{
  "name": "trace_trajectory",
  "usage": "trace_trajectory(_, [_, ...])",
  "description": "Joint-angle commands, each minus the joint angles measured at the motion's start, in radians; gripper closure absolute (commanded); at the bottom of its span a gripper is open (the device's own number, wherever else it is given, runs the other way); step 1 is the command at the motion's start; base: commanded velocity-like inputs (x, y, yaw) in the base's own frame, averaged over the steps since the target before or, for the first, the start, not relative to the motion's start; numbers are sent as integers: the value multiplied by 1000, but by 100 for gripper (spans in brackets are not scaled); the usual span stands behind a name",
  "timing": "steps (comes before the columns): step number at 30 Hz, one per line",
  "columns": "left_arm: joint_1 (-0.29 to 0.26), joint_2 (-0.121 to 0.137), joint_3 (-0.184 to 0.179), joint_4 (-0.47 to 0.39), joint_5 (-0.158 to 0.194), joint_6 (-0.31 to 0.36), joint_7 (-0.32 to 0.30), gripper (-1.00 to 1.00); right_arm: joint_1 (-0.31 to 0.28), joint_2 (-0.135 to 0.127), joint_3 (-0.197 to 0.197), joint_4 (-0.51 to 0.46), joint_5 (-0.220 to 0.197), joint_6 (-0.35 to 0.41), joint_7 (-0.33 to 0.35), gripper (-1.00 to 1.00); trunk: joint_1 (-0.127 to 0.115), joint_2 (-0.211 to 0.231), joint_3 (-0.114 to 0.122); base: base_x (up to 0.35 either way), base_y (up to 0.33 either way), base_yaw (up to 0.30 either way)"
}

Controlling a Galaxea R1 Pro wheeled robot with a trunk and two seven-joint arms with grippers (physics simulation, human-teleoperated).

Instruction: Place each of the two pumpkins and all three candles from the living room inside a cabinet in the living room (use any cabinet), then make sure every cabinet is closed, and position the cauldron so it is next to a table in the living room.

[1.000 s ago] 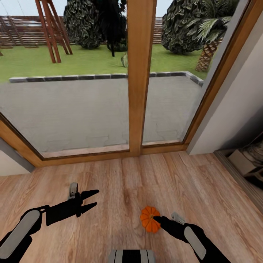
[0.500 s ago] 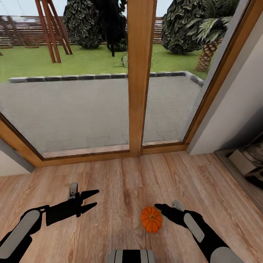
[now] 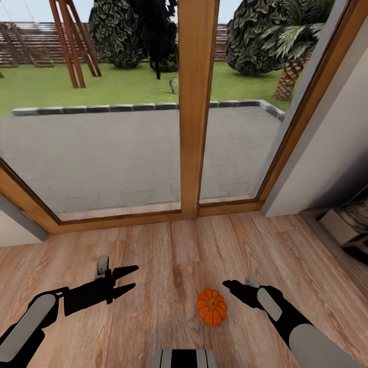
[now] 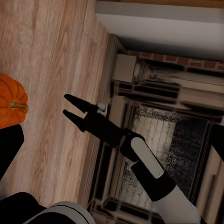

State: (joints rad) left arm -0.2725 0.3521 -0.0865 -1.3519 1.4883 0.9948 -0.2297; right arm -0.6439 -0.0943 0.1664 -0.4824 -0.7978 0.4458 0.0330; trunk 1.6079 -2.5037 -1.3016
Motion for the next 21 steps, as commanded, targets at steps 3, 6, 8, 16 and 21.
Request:
trace_trajectory(3, [-1, 1, -1, 0, -8, 1, -10, -100, -22, -1, 5, 44, 3, -23, 6, -100, 0, 0, -1, 0, 0, 0])
trace_trajectory(6, [-1, 0, -1, 0, -8, 1, -10, -100, -32, -1, 5, 66, 7, -39, 7, -100, 0, 0, -1, 0, 0, 0])
trace_trajectory(8, [-1, 0, -1, 0, -8, 0, -10, -100, -36, 0, 5, 73, 8, -45, 8, -100, 0, 0, -1, 0, 0, 0])
trace_trajectory(16, [-1, 1, -1, 1, -8, 0, -10, -100, -37, 0, 6, 75, 8, -49, 11, -100, 0, 0, -1, 19, 85, 0])
trace_trajectory(21, [-1, 1, -1, 2, -8, 0, -10, -100, -37, -1, 6, 75, 4, -51, 14, -100, 0, 0, -1, 10, 36, 0])
